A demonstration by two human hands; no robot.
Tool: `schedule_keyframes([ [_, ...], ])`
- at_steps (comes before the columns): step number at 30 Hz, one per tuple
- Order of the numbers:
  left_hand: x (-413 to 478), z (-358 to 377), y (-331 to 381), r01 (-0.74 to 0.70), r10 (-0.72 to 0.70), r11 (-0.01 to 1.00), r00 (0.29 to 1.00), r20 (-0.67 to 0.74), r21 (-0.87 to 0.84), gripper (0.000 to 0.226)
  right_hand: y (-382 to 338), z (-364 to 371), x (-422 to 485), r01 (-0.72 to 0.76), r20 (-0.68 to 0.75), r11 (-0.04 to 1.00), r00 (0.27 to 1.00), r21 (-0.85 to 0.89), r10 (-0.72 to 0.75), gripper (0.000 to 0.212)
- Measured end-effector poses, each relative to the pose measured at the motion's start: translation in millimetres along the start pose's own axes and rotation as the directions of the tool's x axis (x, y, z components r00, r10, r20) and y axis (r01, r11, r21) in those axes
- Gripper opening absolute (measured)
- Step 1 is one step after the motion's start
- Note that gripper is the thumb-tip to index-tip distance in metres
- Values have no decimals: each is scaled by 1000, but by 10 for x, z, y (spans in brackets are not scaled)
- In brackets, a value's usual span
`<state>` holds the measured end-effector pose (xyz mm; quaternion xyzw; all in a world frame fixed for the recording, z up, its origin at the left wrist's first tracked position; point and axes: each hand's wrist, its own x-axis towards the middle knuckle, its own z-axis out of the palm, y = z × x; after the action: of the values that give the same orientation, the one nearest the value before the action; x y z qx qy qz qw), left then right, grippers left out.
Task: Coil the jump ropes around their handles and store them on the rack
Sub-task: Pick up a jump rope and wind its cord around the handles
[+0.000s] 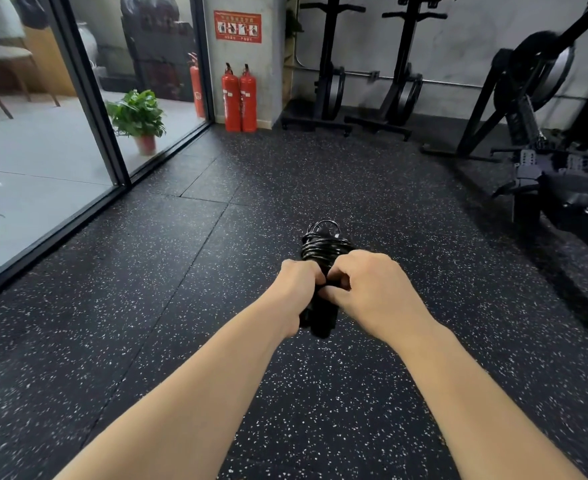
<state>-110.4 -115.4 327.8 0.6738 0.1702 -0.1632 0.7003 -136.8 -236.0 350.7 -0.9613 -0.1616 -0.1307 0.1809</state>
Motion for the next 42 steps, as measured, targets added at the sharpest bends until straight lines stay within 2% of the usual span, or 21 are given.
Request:
schedule_keyframes([
  [3,11,3,14,12,-12,1000,1000,-25,7,35,-18,46,12,30,-27,991,999,-132,-34,19],
  [6,19,-29,70,22,-22,1000,999,-40,7,22,-59,134,-30,120,-156,974,976,-193,-151,14],
  [8,-13,-34,108,15,-15,1000,999,-29,19,20,-85,168,-53,170,-171,963,963,-207,-207,16],
  [11,64,-47,61,-3,4,996,1000,-17,92,60,3,233,-46,219,-75,953,968,-209,-239,25],
  [13,83,-46,7,-26,27,985,1000,-4,170,70,63,206,-24,197,10,973,980,-119,-198,32],
  [16,68,-49,-7,-71,72,962,997,6,262,60,78,118,-29,145,124,989,982,-18,-142,27],
  [19,102,-85,-27,-109,105,933,994,32,343,32,19,109,-19,126,146,986,983,-108,-109,24],
  [23,111,-111,-32,-138,115,886,990,78,443,27,13,128,-9,109,171,977,982,-182,-78,16],
  [27,83,-83,-75,-133,65,853,986,151,504,29,22,105,-31,83,195,976,980,-203,-42,12],
  [30,56,-109,-78,-141,54,845,982,181,516,26,12,104,-65,115,197,955,978,-273,-61,13],
  [34,8,-198,-16,-152,36,860,970,240,487,28,1,83,-122,158,145,954,982,-254,-124,13],
  [39,-6,-274,-16,-193,11,861,932,362,470,57,48,80,-140,124,133,958,987,-260,-92,22],
  [42,8,-278,-12,-132,-27,926,911,412,353,63,72,78,-149,63,123,965,992,-254,-33,20],
])
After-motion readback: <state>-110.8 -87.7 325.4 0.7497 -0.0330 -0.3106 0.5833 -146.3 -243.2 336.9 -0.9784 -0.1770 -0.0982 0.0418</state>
